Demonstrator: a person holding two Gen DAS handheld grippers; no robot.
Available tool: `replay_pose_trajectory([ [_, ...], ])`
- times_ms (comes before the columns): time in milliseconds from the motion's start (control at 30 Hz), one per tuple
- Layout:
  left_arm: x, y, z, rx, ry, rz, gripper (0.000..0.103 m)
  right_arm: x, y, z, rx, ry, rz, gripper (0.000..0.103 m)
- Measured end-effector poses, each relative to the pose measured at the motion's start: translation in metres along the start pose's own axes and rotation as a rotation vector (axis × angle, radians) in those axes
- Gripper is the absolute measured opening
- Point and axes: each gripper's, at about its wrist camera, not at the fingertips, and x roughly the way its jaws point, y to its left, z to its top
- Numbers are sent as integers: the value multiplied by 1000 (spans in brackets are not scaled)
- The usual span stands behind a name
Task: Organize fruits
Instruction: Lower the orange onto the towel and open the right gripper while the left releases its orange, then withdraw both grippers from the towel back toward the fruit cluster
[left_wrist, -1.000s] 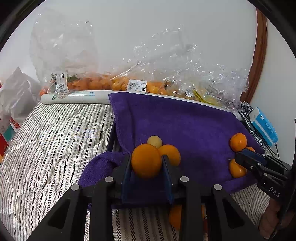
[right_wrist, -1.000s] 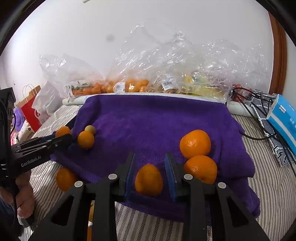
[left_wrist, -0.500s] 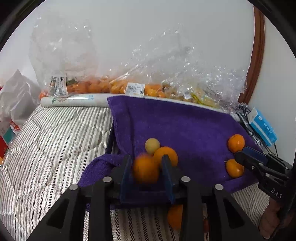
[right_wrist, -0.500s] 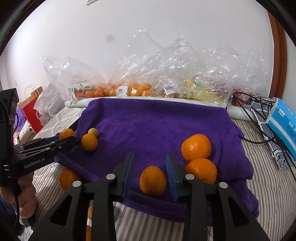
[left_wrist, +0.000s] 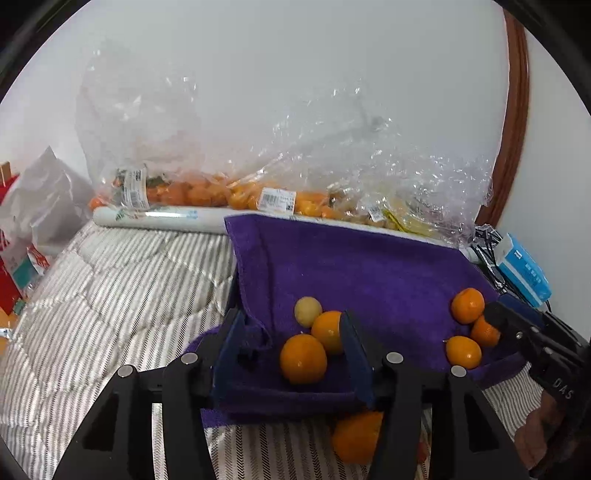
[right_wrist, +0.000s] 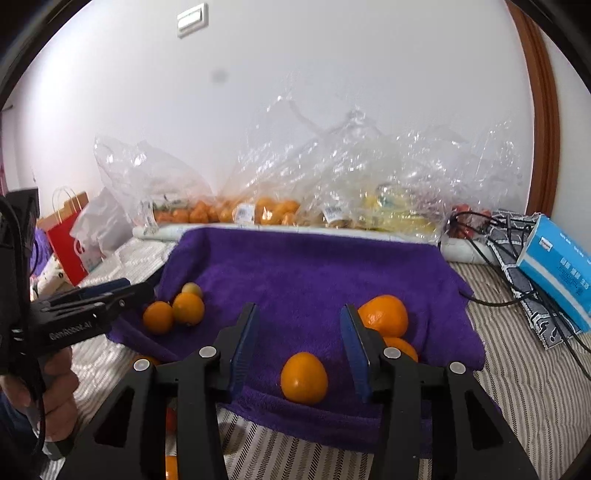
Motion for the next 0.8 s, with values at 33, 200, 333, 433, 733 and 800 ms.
replay_pose_trajectory([
  [33,-2,-1,0,7,-9,5,51,-2,-1,1,2,-7,2,46],
  [200,-6,-9,-2,44,-30,9,51,-4,-4,2,34,-30,-11,46],
  [333,-8,-14,-3,64,-28,4,51,-7,-4,6,33,-22,-2,46],
  [433,-11,-16,-3,68,-20,-31,51,-9,-6,6,63,-6,8,46],
  [733,-23,-18,-1,58,-29,-77,51,-31,12,-11,86,118,3,44],
  [800,-26,-16,-1,47,-42,-70,51,-42,18,-13,84,128,-4,44],
])
